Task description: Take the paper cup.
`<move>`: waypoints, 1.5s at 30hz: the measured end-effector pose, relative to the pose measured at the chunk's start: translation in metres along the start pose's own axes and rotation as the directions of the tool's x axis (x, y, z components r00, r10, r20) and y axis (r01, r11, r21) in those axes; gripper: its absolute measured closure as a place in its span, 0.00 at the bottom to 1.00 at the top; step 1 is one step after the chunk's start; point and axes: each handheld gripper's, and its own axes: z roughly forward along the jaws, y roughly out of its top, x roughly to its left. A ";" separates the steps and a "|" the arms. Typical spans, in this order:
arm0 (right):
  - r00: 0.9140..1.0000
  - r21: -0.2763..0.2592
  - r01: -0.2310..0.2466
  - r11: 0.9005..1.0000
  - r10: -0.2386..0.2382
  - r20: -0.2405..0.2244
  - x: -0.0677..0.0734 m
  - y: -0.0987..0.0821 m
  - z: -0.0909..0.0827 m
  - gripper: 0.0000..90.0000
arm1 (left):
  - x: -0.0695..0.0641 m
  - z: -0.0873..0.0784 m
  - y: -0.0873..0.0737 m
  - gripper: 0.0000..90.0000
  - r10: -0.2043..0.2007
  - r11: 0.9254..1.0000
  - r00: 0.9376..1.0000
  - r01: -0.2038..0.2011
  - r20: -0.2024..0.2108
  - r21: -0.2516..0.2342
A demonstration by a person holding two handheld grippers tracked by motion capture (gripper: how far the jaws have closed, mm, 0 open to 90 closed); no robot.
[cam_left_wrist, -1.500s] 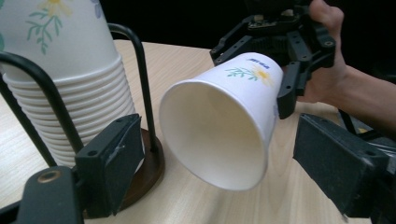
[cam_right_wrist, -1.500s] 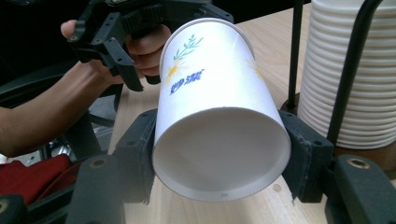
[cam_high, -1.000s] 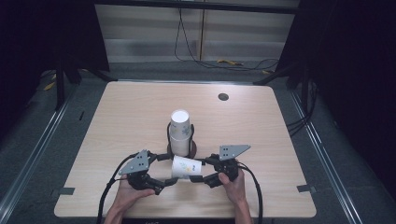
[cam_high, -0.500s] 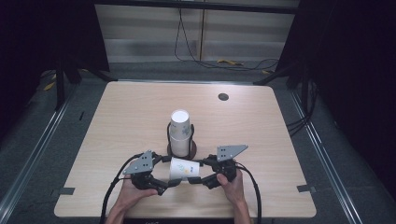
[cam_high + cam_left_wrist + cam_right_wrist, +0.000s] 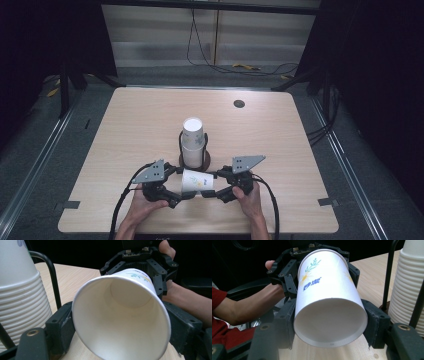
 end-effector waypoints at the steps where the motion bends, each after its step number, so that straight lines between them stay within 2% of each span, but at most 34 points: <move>1: 1.000 -0.001 0.001 1.000 -0.001 -0.002 0.000 0.000 0.000 0.41 | 0.000 0.000 0.000 0.22 -0.002 1.000 1.000 0.002 0.004 -0.007; 8: 1.000 0.011 0.009 1.000 -0.009 -0.006 0.000 -0.001 0.001 0.40 | -0.001 -0.001 0.000 0.25 0.007 1.000 1.000 -0.007 0.011 0.018; 14: 1.000 0.005 0.015 1.000 -0.015 -0.007 -0.001 -0.001 0.001 0.35 | -0.001 -0.003 0.001 0.29 0.014 1.000 0.999 -0.014 0.030 0.001; 23: 1.000 0.003 0.016 1.000 -0.016 0.014 0.000 -0.001 0.002 0.32 | -0.002 -0.004 0.003 0.29 0.009 1.000 1.000 -0.008 0.024 -0.006; 28: 0.997 -0.021 0.018 1.000 -0.016 0.078 0.002 0.001 -0.001 0.20 | -0.003 -0.005 0.007 0.29 0.021 1.000 1.000 -0.021 0.009 0.012; 33: 0.992 -0.045 0.020 0.999 -0.014 0.121 0.003 0.000 -0.004 0.15 | -0.003 -0.004 0.010 0.29 0.017 1.000 1.000 -0.017 -0.004 0.013; 36: 0.990 -0.047 0.022 0.999 -0.015 0.142 0.003 -0.001 -0.006 0.15 | -0.003 -0.004 0.010 0.29 0.016 1.000 1.000 -0.016 -0.007 0.016; 38: 0.985 -0.070 0.025 0.997 -0.013 0.170 0.004 -0.003 -0.009 0.15 | -0.002 -0.006 0.010 0.29 0.001 0.999 0.999 0.001 -0.041 0.035; 42: 0.981 -0.091 0.022 0.996 -0.004 0.194 0.004 -0.005 -0.011 0.15 | 0.000 -0.009 0.011 0.29 0.000 0.999 0.998 0.003 -0.058 0.049; 45: 0.976 -0.102 0.032 0.994 -0.009 0.218 0.007 -0.005 -0.015 0.15 | 0.002 -0.010 0.010 0.29 -0.015 0.999 0.997 0.018 -0.072 0.050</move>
